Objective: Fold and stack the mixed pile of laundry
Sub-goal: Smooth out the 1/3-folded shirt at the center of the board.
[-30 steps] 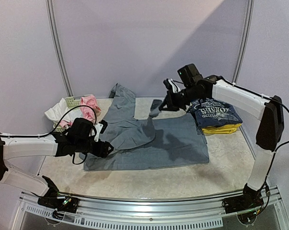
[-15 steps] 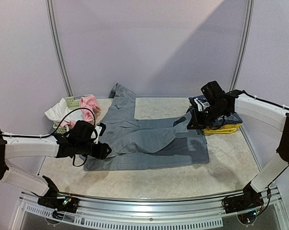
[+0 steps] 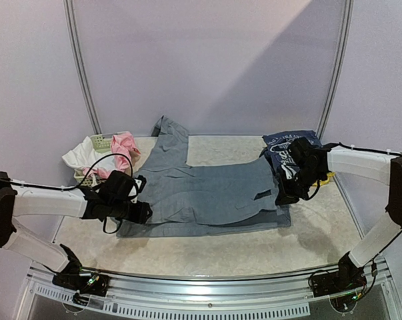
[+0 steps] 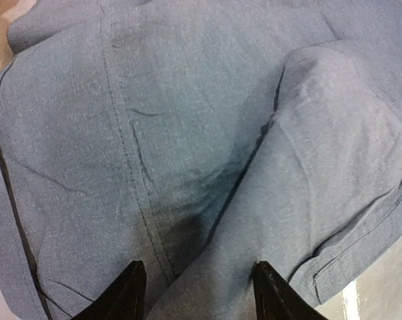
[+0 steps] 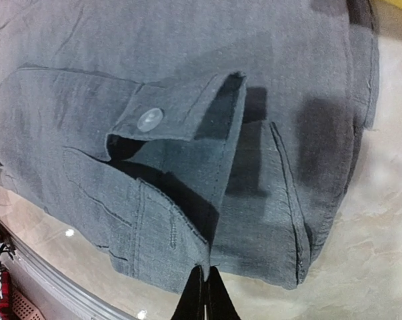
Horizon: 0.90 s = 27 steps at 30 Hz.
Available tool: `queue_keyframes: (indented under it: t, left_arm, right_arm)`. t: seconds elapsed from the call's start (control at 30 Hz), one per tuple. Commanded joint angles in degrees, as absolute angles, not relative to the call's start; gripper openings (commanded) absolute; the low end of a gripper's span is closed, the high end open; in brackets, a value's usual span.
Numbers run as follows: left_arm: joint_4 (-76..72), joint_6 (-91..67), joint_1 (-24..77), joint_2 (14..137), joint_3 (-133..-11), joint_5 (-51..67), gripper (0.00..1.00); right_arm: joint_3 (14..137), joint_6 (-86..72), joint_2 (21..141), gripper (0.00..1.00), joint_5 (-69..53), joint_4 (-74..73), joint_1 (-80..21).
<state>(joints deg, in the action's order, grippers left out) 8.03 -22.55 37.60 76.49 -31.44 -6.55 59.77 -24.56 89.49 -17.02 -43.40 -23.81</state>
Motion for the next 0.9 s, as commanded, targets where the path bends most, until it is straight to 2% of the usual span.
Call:
queue_keyframes:
  t: [0.0, 0.3, 0.4, 0.53, 0.63, 0.73, 0.87]
  left_arm:
    - [9.31, -23.38, 38.32, 78.39, -32.66, -8.91, 0.56]
    - [9.46, -23.51, 38.32, 78.72, -32.92, -10.25, 0.56]
    - [10.11, -24.08, 38.32, 78.29, -32.88, -10.61, 0.60]
    - [10.89, -25.20, 38.32, 76.73, -32.38, -12.04, 0.67]
    - [12.01, -26.11, 38.32, 74.11, -31.81, -12.96, 0.74]
    - [12.67, -26.94, 38.39, 70.79, -30.88, -13.69, 0.78]
    - [14.70, -30.54, 38.25, 66.50, -29.22, -20.50, 0.99]
  right_arm:
    - [57.17, -25.45, 89.61, 0.02, -15.20, -42.74, -23.03]
    - [53.86, -27.25, 92.64, 0.09, -11.58, -38.44, -22.80]
    - [53.50, -27.34, 94.34, 0.16, -8.59, -37.90, -22.85]
    - [53.06, -27.07, 95.29, 0.31, -5.16, -36.65, -22.67]
    - [52.38, -27.11, 94.57, 0.36, -6.14, -34.81, -22.66]
    - [51.05, -27.22, 92.22, 0.51, -5.78, -33.04, -22.67]
    - [48.62, -28.85, 85.63, 0.68, -2.21, -31.62, -22.65]
